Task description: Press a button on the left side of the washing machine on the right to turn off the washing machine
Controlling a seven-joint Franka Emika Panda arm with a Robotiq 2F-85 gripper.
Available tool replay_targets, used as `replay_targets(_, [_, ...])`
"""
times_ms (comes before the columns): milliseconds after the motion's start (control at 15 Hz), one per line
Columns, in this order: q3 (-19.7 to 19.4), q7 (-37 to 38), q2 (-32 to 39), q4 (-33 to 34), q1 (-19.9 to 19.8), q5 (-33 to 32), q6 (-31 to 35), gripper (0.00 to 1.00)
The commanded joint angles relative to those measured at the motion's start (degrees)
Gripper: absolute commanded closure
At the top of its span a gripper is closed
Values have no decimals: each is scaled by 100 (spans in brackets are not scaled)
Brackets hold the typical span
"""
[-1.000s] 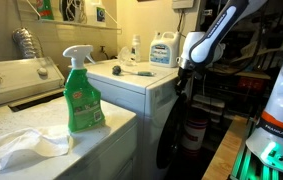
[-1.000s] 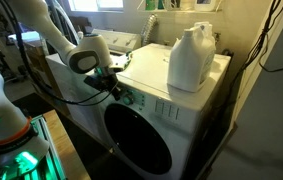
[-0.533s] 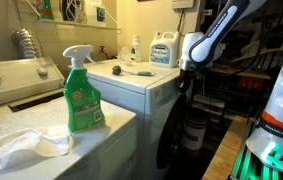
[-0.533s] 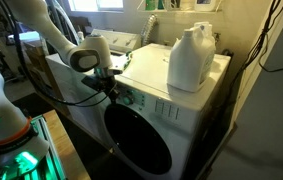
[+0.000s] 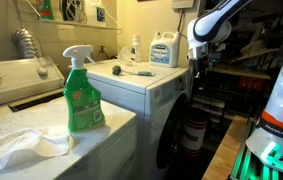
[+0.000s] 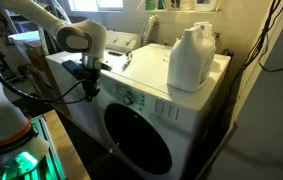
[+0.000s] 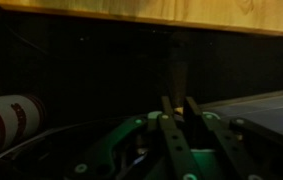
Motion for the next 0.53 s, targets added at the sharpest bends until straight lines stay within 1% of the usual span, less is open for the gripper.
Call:
replay_targets(0, [-139, 52, -1406, -4, -45, 221, -1611, 45])
replay_targets(200, [-182, 218, -2043, 380, -124, 225, -2697, 23])
replay_targets(267, [-217, 240, -2214, 505, -150, 228, -2954, 16])
replay_targets(333, [-258, 253, -2355, 639, -179, 230, -3226, 8])
replay_targets(400, [-289, 273, -2510, 740, -213, 218, -3364, 2])
replay_targets(467, [-342, 268, -2652, 843, -254, 201, -3454, 0])
